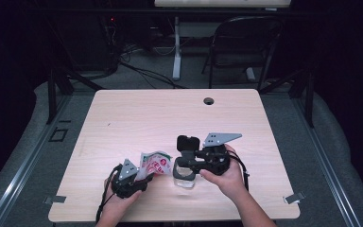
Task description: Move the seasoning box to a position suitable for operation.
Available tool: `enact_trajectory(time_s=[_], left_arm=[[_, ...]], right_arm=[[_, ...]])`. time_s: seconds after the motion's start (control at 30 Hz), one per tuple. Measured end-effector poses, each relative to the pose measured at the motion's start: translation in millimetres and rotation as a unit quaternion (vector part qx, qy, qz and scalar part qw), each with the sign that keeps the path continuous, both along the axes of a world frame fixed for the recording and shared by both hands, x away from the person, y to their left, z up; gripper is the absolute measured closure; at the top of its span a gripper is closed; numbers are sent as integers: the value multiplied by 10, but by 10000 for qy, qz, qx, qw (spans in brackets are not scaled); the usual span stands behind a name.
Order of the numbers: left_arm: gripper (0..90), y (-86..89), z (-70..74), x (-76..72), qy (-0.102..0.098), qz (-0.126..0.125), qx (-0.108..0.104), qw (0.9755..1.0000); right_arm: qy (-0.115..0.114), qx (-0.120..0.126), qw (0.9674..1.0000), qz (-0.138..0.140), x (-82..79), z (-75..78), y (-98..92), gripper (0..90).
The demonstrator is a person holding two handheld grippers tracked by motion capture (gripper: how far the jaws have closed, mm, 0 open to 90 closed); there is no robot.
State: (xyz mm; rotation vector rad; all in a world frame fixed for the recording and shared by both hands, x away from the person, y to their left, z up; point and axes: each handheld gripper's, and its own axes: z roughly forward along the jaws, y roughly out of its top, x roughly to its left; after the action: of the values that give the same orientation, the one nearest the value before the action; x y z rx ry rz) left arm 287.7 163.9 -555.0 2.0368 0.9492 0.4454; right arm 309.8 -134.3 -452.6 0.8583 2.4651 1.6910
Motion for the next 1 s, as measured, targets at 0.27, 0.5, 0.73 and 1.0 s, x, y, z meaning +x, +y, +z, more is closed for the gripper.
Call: enact_trajectory(time_s=[0.27, 0.5, 0.73, 1.0], left_arm=[[536, -70, 96, 57, -162, -23, 52, 9999], [536, -101, 115, 65, -231, -7, 149, 9996], [537, -126, 135, 83, -300, 7, 217, 9993], [538, -195, 162, 91, -410, 23, 400, 9984]], right_arm=[[-12, 103, 9999, -99, -8, 27, -69, 637], [17, -26, 10000, 1, -34, -18, 24, 638], [16, 82, 9999, -67, -40, -8, 21, 644], [22, 181, 9998, 60, -66, -2, 48, 730]])
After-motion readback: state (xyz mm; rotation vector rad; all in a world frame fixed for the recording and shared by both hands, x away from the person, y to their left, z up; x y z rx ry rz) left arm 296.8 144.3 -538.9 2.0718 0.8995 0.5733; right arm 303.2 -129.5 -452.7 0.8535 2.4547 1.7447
